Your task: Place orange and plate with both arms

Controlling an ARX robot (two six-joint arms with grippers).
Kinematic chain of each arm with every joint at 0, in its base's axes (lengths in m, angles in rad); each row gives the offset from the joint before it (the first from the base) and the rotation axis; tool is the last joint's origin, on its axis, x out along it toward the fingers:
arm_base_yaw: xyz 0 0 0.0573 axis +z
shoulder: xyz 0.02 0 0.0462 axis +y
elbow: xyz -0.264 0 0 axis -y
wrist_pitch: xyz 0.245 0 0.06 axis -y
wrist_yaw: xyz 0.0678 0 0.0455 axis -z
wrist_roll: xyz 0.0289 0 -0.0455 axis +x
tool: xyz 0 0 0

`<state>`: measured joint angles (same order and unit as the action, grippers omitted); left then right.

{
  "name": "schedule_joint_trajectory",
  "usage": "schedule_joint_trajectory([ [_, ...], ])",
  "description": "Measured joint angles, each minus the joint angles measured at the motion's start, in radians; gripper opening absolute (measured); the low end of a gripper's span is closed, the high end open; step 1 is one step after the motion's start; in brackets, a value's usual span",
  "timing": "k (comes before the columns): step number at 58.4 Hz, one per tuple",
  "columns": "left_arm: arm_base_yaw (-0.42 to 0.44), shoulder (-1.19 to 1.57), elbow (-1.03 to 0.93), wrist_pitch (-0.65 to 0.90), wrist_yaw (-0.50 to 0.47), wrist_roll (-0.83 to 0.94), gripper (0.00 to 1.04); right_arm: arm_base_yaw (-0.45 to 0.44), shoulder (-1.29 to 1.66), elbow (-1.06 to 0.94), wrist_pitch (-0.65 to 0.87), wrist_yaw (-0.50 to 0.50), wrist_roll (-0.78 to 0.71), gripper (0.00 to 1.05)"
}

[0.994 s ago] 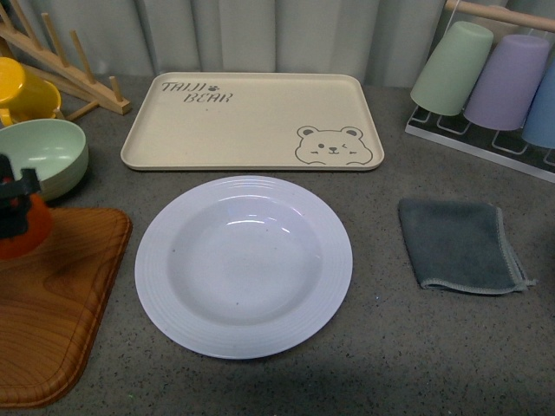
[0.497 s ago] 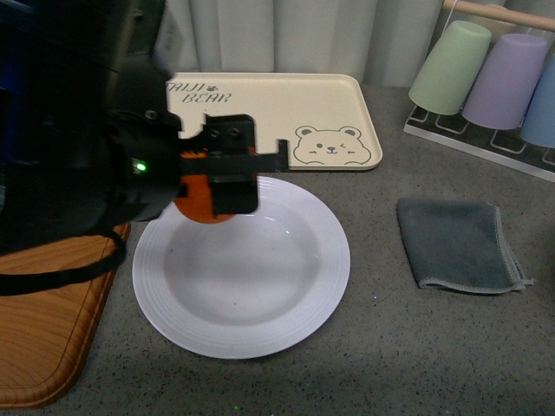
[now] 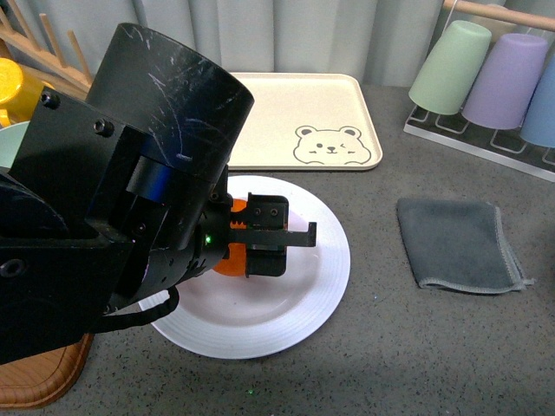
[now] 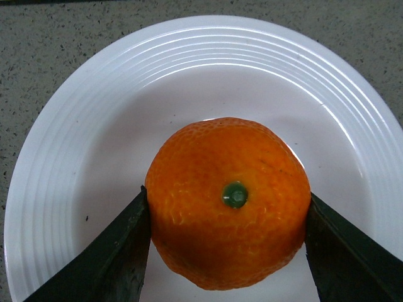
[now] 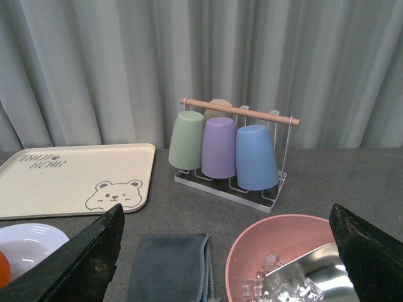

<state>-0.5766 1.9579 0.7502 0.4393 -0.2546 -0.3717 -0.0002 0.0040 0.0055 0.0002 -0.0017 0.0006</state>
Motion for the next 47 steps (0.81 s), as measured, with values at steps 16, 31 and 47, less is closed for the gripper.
schedule_joint_trajectory([
  [16, 0.015, 0.028, 0.001, 0.021, -0.017, 0.011, 0.62, 0.000, 0.000, 0.000, 0.000, 0.000, 0.000, 0.95],
  [31, 0.019, 0.016, -0.002, 0.024, -0.028, 0.024, 0.87, 0.000, 0.000, 0.000, 0.000, 0.000, 0.000, 0.95],
  [47, 0.038, -0.189, -0.064, 0.010, -0.097, 0.042, 0.98, 0.000, 0.000, 0.000, 0.000, 0.000, 0.000, 0.95],
])
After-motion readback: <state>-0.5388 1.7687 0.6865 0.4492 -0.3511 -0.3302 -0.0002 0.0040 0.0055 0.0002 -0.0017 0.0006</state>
